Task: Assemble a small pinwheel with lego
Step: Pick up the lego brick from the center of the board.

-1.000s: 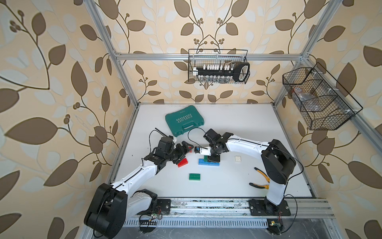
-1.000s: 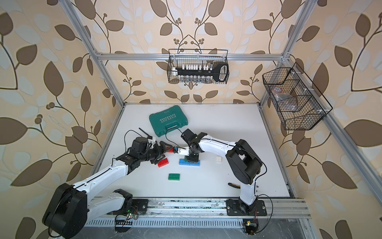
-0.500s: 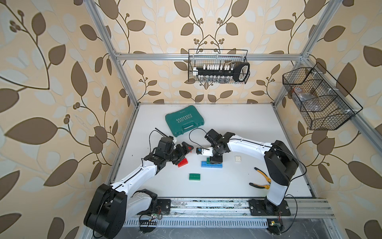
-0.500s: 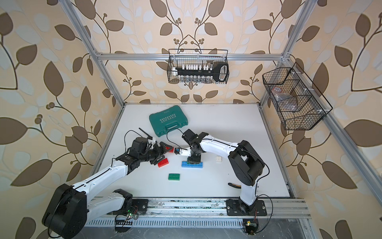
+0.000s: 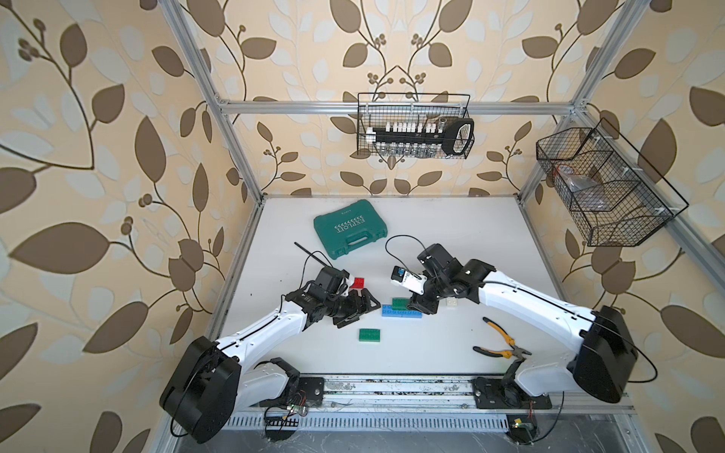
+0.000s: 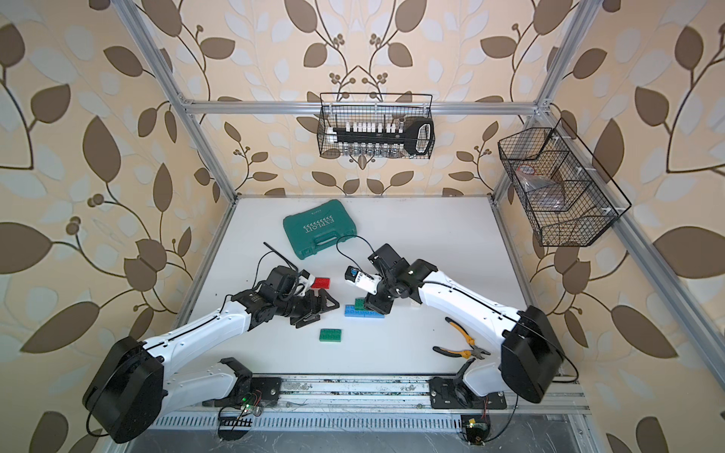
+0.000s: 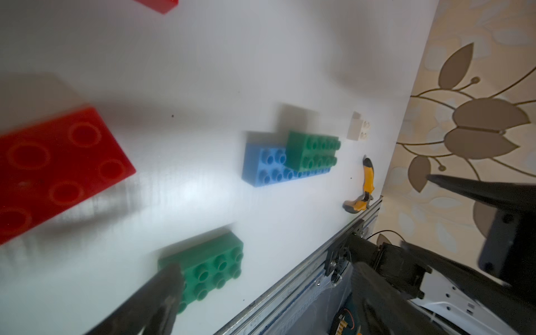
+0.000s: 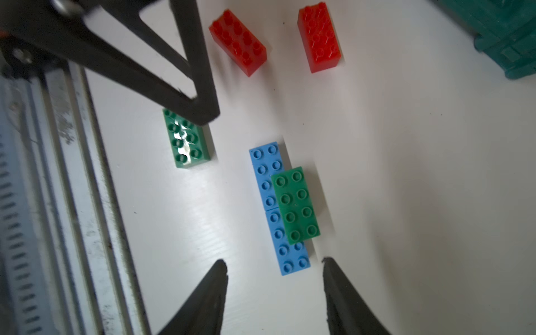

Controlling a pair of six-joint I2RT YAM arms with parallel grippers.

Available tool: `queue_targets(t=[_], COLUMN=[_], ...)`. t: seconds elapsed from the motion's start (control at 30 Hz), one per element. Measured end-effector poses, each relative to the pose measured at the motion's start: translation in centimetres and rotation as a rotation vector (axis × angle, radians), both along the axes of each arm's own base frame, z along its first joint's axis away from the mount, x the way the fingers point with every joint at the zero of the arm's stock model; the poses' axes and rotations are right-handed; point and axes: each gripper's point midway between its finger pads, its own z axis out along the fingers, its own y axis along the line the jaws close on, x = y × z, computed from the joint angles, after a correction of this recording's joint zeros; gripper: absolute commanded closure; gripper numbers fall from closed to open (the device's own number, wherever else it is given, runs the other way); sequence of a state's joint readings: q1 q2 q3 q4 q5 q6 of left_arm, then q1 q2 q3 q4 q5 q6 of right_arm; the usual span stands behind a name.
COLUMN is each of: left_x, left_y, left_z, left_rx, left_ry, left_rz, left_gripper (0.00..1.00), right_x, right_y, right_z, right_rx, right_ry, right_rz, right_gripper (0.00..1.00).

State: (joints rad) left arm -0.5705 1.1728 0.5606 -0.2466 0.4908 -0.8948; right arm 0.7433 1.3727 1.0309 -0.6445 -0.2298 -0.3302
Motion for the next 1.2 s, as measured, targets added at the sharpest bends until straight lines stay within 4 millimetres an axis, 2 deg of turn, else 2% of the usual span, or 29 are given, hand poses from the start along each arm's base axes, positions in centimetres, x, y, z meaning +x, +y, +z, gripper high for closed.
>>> queue_targets(t=[0.07,0.13,0.27,0.4,0.57,0.87,1.03,1.2], left_x=[-0.2,-0.5,-3.2,-4.4,-6.1,-5.1,-2.5,-0.2], left_y=[0.4,0.6,1.1,0.3,-0.1,-1.1,-0.2,1.6], left_z=[-0.9,-1.8,-4.3,-4.2,-4.3,-4.2,-4.5,-4.7], left_rx=[0.029,0.038,0.085,0.07,0.056,0.015,0.029,0.003], left_ry=[0.02,0.043,0.143,0.176,0.226,0.281,0.316,0.421], left_rz=[0.005,0.017,0.036,0.043,0.074,0.169,0.242,0.275], left_gripper=[0.07,0.06,0.07,0.07,0.06,0.08,0.13,0.13], right_x=[-1.7,-3.6,-7.2,-7.6,-7.3,-7.5,-7.7,-7.5], right_y=[0.6,1.6,3.2,3.7,4.3,3.6,2.6,2.0], right_z=[0.5,0.1,-3.1,-5.4,-5.3,-5.0,-4.1,-2.7], right_rx=[0.089,0.159,0.187,0.184,0.213,0.239,0.265,0.289], right_ry=[0.047,0.104,0.236,0.321,0.324,0.294,0.25,0.204], right_rz=[-0.041,-0.055,-0.062,-0.12,-0.137,-0.141,-0.151,-0.162], right_gripper=[0.47,0.47,0.48,0.49,0.48,0.48,0.48,0.48])
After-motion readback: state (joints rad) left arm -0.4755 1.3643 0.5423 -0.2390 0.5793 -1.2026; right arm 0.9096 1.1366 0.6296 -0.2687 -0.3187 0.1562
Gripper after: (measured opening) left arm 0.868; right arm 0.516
